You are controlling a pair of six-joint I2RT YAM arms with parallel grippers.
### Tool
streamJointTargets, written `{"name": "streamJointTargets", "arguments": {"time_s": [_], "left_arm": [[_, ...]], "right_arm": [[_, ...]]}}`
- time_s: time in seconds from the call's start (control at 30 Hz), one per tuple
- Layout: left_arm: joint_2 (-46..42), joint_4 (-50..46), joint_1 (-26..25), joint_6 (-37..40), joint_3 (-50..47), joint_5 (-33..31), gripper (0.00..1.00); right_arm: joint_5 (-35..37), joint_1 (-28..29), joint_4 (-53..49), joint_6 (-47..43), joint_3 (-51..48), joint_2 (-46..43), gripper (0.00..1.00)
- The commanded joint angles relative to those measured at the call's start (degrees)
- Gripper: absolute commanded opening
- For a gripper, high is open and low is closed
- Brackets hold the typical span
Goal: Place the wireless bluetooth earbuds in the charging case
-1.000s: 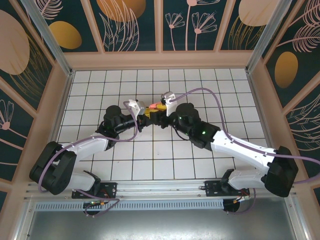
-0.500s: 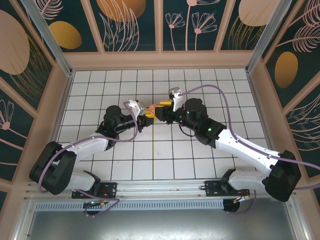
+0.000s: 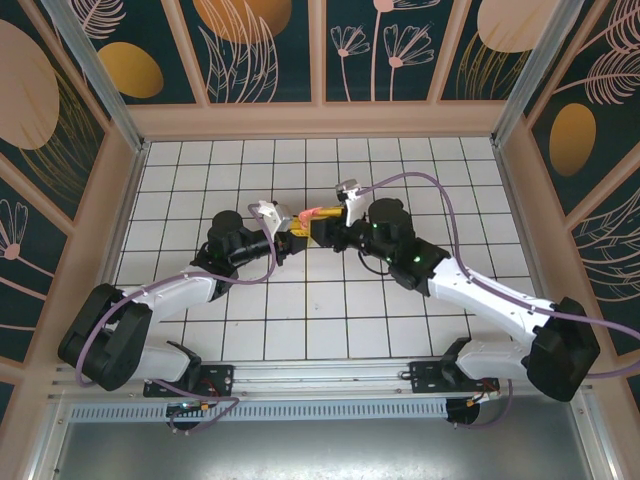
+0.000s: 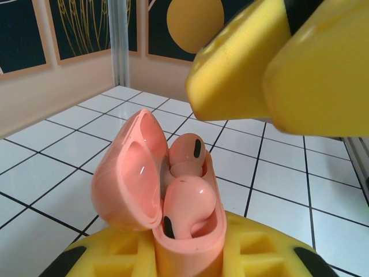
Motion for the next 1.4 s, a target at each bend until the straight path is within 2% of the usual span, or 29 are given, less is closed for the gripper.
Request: {"name": "streamJointTargets", "arguments": {"time_s": [0.0, 0.27, 0.63, 1.37], "left_arm": [[-1.03, -0.56, -0.31, 2.08, 1.59, 1.46, 0.2], [-1.07, -3.69, -0.32, 7.97, 2.08, 2.68, 0.21], [-1.4, -5.41, -0.35, 12.19, 1.81, 4.06, 0.21], [-2.12, -6.69, -0.35, 12.65, 2.16, 3.79, 0.21]], "right_arm": [[-2.66, -1.11, 5.38, 1.29, -2.25, -4.25, 0.42], [-8.47, -2.36, 3.7, 1.93, -2.99, -7.64, 0.41], [-11.01, -1.73, -7.76, 2.11, 4.37, -1.91, 0.37], [-8.29, -1.1, -12.01, 2.83, 8.0, 4.97, 0.23]]}}
